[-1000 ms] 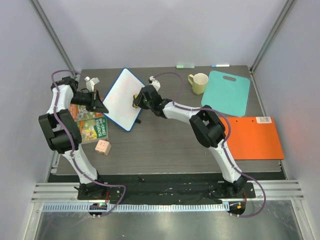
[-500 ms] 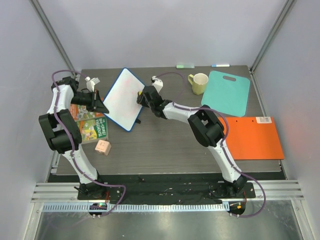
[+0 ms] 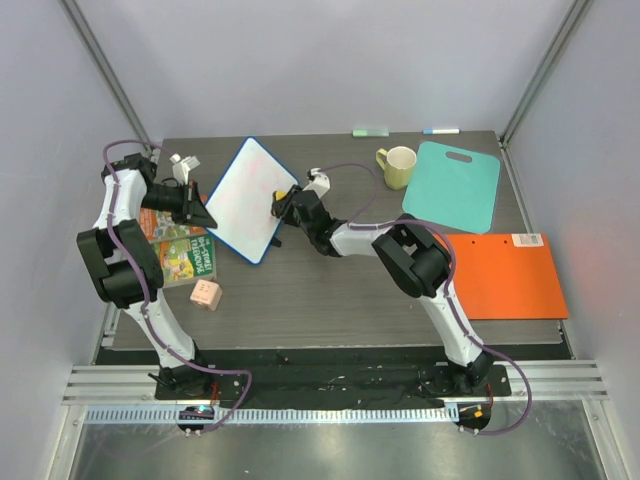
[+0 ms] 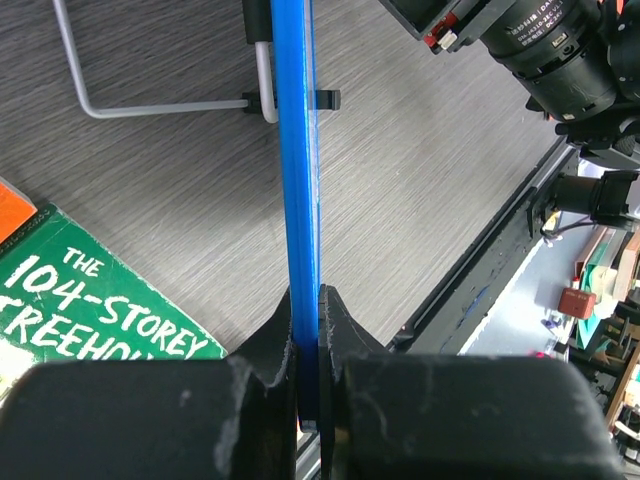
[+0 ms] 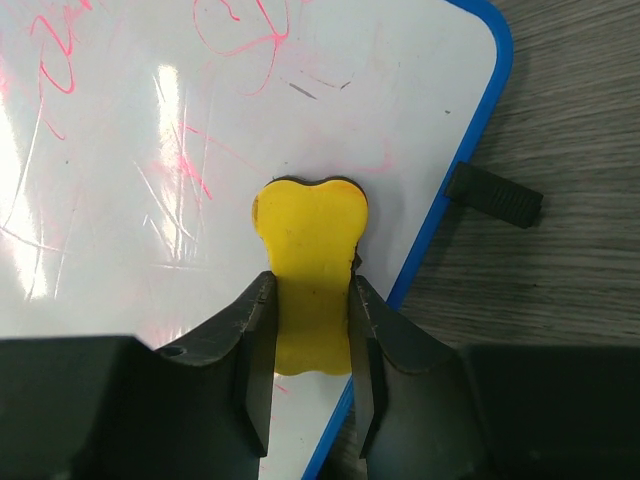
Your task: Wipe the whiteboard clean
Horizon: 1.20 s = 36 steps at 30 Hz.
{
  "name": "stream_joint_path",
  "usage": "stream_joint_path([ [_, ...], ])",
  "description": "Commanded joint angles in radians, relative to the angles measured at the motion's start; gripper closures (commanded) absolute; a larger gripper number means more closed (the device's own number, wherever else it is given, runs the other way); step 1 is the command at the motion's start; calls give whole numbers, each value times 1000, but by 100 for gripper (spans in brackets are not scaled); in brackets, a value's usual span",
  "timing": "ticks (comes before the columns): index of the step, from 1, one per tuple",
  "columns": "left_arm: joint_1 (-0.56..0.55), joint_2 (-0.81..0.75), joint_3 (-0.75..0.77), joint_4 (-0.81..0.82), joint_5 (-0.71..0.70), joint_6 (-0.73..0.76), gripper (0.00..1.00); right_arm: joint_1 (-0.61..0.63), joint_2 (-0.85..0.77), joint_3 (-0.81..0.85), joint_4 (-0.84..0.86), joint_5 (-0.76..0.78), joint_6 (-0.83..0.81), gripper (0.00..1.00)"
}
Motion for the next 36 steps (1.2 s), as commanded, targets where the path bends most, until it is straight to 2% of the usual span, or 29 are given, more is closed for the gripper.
stream_joint_path([
  [1,-88,5,-41,-20,16,161,100,221,72,28,-201,-329,39,99],
  [7,-87,10,-43,-17,19,160,100,297,72,63,-281,-303,40,99],
  [11,-88,6,-44,-17,18,156,100,322,84,40,-265,-311,91,99],
  [15,-87,6,-41,-15,16,155,100,324,71,15,-266,-230,103,99],
  [18,-88,6,-41,-17,13,155,100,285,46,8,-275,-196,92,99],
  [25,-87,-7,-49,-20,-10,158,100,107,11,64,-326,-159,36,99],
  [29,-87,-12,-50,-23,-13,161,100,11,20,164,-376,-155,-6,99],
  [36,-88,-10,-46,-37,-21,170,100,-49,92,336,-475,-133,-55,99],
])
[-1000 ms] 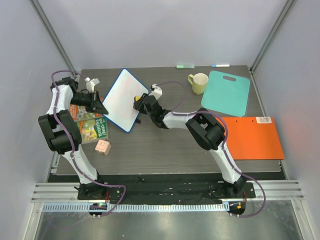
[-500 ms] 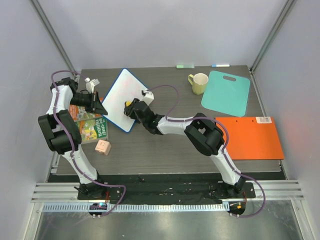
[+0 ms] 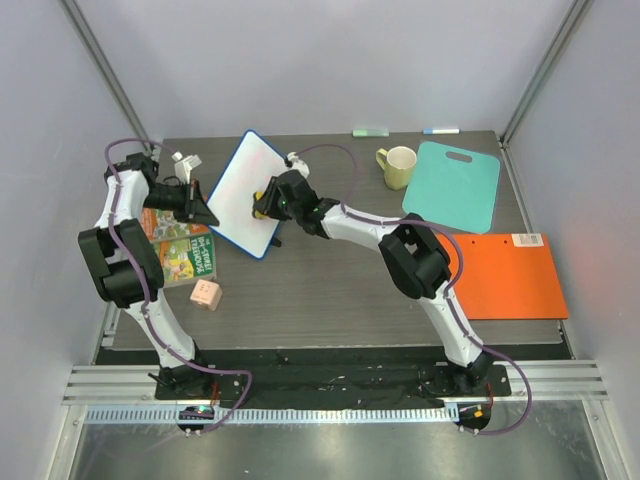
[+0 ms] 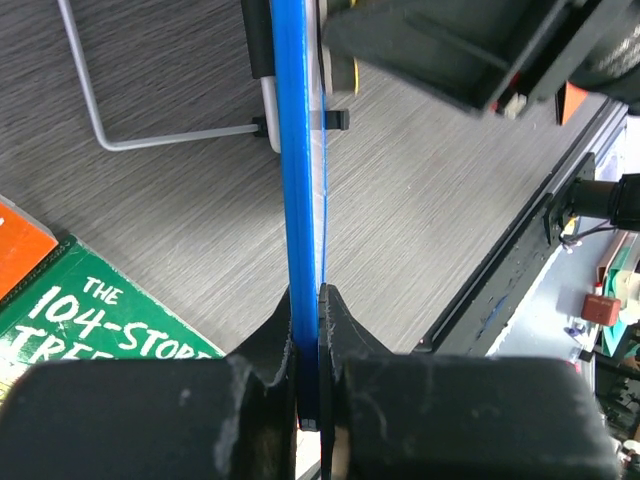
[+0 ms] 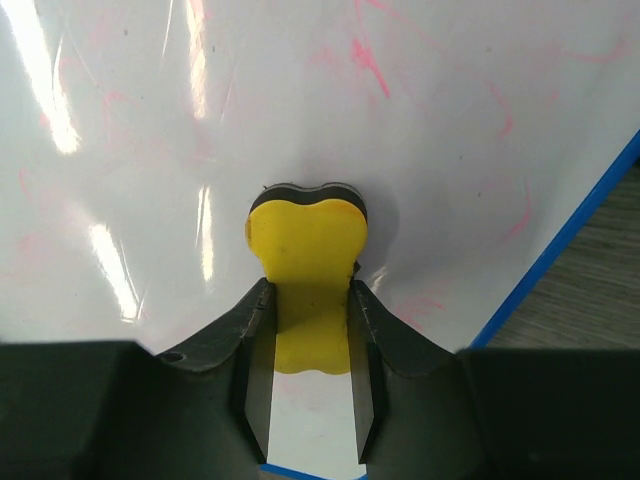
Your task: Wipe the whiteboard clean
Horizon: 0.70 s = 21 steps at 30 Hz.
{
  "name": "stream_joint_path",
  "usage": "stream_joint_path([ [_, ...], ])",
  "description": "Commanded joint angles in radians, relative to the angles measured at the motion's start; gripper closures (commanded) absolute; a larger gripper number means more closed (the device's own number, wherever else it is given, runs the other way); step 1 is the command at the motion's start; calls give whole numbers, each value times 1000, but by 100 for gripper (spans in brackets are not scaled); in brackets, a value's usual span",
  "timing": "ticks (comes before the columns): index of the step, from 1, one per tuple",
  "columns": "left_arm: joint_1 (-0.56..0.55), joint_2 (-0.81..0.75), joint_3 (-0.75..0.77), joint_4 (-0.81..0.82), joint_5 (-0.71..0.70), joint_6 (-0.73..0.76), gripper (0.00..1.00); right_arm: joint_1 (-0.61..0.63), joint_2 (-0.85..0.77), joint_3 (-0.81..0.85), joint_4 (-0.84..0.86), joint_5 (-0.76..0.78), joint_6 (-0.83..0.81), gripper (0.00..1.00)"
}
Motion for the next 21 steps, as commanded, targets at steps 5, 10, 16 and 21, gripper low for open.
stream_joint_path([
  [5,-82,-10,-18,-121,-39,173,100,-88,142,148,-82,53,-39,99],
  [10,-82,-11,-14,-149,-39,196,100,-130,183,206,-112,62,-33,99],
  [16,-82,-4,23,-221,-44,242,100,-165,255,346,-197,66,-33,99],
  [21,-82,13,55,-280,-50,285,100,-167,301,437,-226,76,-66,99],
])
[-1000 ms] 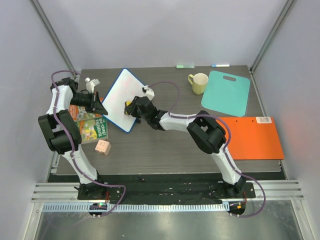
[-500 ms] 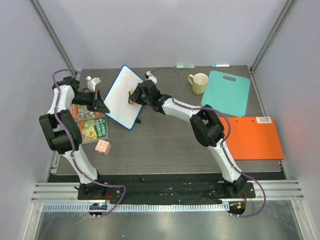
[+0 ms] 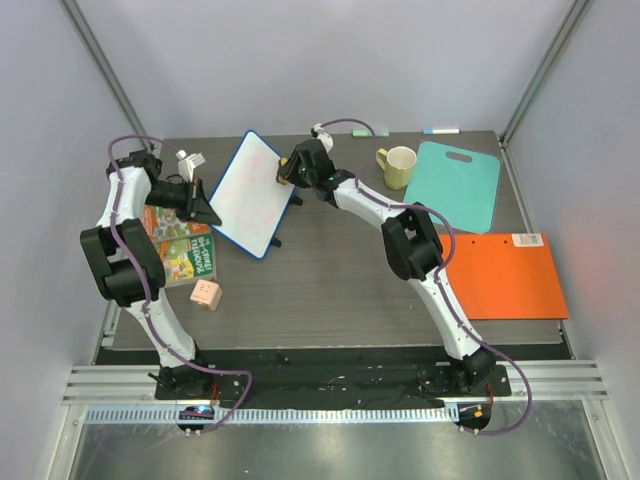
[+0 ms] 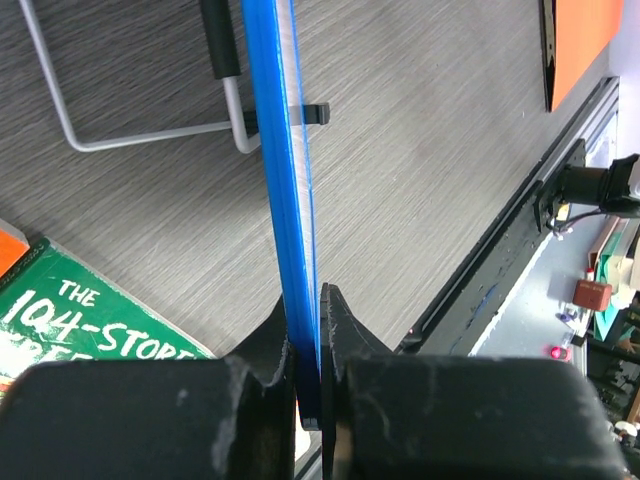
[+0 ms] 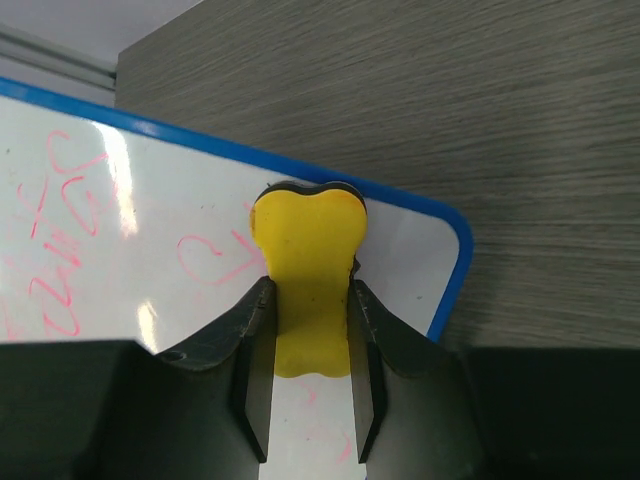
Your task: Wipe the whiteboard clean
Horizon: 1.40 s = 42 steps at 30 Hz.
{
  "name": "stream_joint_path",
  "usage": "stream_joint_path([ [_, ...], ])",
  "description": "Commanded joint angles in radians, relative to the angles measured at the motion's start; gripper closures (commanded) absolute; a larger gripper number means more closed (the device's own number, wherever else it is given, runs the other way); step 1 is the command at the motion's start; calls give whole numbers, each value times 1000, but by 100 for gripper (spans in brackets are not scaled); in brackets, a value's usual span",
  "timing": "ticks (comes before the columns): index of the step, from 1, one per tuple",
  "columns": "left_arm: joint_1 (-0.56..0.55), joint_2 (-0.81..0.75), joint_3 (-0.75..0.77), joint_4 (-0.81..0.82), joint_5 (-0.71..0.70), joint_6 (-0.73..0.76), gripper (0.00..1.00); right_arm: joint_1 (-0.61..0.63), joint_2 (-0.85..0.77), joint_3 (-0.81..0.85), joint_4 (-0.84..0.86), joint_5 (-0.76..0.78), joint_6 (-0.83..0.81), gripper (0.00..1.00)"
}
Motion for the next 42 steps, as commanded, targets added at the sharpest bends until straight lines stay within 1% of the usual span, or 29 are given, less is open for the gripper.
stream_joint_path([
  [1,-64,13,25,-231,-50,281,100,-5,86,61,-76,73,-52,99],
  [4,-64,14,25,-236,-45,282,100,-11,89,55,-84,52,-55,99],
  [5,-64,14,24,-233,-44,279,100,-10,86,44,-84,23,-56,99],
  [8,-64,16,22,-220,-39,266,100,4,55,-42,-61,-30,-56,99],
  [9,-64,19,22,-216,-39,262,100,22,21,-115,-50,-33,-58,99],
  [10,-64,22,21,-211,-38,255,100,33,3,-158,5,-39,-58,99],
  [12,-64,23,21,-205,-33,250,100,73,-31,-267,40,-36,-63,99],
  [16,-62,26,28,-188,-25,221,100,123,-75,-398,145,-54,-47,99],
  [19,-65,26,31,-180,-18,215,100,157,-79,-428,152,-57,-53,99],
  [25,-65,26,24,-177,-16,212,100,217,-83,-430,134,-57,-81,99],
  [29,-65,23,15,-159,-7,197,100,262,-98,-439,126,-57,-67,99],
  [30,-65,23,15,-156,-4,189,100,271,-100,-448,128,-94,-64,99],
  [32,-65,25,18,-148,5,181,100,286,-108,-459,128,-93,-54,99],
  [34,-65,26,27,-145,10,170,100,312,-121,-496,145,-94,-40,99],
  [38,-67,26,41,-142,13,160,100,346,-161,-620,208,-91,18,99],
  [42,-67,23,41,-141,13,157,100,381,-191,-691,251,-79,46,99],
])
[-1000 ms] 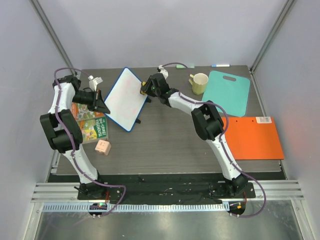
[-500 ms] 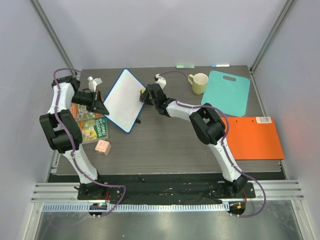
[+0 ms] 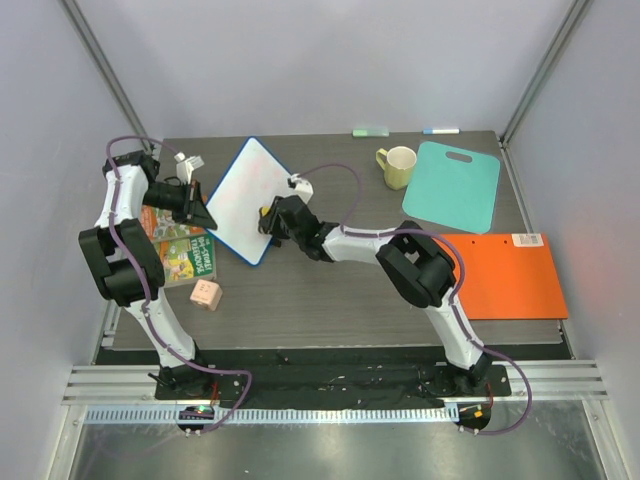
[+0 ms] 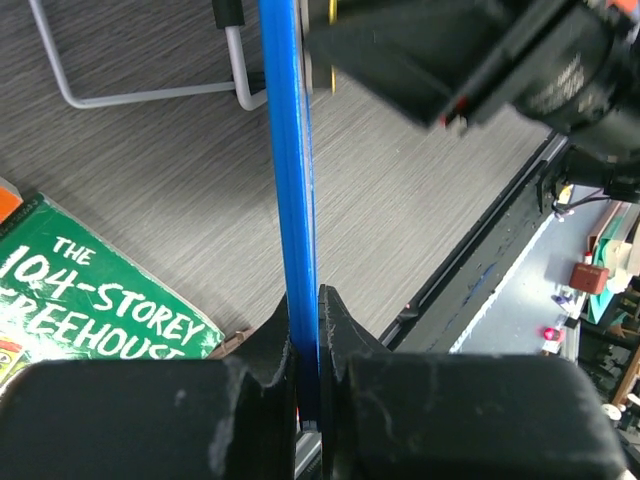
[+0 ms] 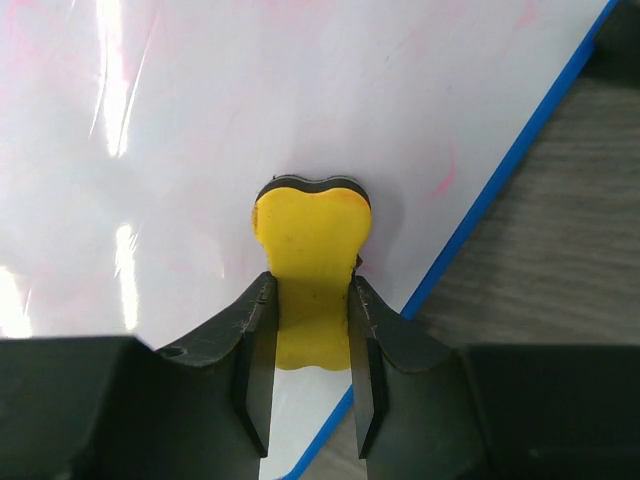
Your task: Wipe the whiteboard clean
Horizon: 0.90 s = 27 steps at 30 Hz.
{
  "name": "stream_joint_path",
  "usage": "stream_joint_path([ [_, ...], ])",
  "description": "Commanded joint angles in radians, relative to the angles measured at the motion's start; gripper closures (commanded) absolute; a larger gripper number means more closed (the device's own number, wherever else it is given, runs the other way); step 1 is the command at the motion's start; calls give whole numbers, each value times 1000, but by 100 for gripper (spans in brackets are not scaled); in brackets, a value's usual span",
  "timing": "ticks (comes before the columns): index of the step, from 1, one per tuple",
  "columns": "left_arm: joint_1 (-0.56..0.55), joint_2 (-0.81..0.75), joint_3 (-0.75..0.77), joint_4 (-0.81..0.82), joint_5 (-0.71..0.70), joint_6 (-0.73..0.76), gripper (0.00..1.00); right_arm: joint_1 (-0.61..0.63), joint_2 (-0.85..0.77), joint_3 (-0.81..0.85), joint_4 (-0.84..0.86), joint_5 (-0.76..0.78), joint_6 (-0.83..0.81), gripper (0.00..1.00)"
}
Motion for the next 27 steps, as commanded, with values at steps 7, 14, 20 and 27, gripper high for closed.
stream_joint_path([
  [7,-72,3,-12,-48,55,125,100,153,85,-122,-48,-132,80,99],
  [14,-72,-11,-17,-61,41,133,100,58,24,-73,-60,-10,62,99],
  [20,-72,-2,-11,-97,41,171,100,-18,4,45,-80,-23,4,99],
  [27,-72,-9,-25,-116,15,204,100,-22,97,350,-247,-51,-67,99],
])
